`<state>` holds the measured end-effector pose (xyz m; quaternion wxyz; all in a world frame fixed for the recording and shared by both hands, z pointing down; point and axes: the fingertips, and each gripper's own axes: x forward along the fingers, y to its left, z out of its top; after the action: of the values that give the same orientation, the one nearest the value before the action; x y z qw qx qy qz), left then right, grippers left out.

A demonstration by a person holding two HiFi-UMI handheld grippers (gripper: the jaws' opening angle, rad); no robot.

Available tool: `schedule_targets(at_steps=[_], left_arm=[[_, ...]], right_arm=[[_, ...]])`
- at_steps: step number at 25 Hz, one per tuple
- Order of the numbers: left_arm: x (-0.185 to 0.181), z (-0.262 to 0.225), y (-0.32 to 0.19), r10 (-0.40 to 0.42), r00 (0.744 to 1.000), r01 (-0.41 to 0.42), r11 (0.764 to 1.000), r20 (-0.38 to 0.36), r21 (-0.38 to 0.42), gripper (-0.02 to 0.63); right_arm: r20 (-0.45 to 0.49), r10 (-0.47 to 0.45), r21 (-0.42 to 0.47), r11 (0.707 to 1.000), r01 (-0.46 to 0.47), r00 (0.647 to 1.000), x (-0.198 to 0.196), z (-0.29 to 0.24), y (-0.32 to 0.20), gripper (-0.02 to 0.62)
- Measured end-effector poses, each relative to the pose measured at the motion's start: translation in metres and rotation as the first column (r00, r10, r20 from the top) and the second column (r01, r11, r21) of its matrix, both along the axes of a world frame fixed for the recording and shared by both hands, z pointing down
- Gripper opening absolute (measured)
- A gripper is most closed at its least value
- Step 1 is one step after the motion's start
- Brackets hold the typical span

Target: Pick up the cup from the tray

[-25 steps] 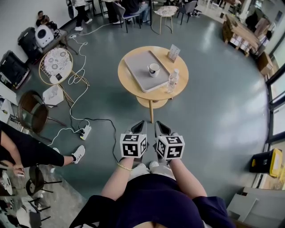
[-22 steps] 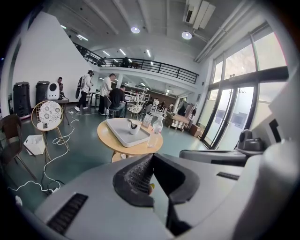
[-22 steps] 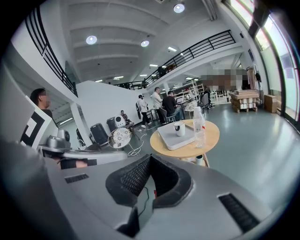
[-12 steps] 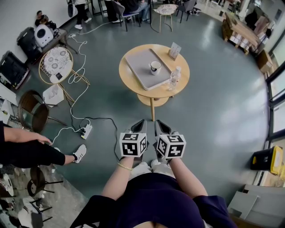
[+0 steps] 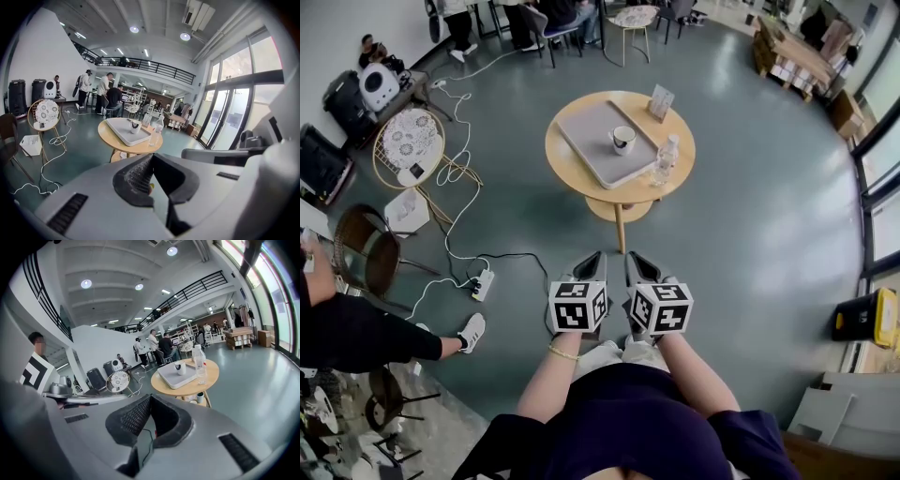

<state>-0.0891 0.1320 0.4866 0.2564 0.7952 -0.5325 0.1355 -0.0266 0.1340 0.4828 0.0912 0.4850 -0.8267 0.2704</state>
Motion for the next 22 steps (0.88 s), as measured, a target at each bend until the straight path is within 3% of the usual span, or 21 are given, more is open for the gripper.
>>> schedule_targets(at_steps=[13,22], left_arm=[[-0.006,0.007,-0.026,0.021,1.0,-0.021,1.0,-0.017,-0.01,0.008],[-0.006,0.013,-0.085,0.001,1.0,-0.001,1.0,-0.008,-0.006,0.008]], right_arm=[[-0.014,0.012,-0.033,0.999,-0.013,1.0,-0.009,0.013,-0.021,0.008],[-0.015,-0.021,-0.025,0.999,0.021,1.0,-0.012,0.02,-0.086,0.008]])
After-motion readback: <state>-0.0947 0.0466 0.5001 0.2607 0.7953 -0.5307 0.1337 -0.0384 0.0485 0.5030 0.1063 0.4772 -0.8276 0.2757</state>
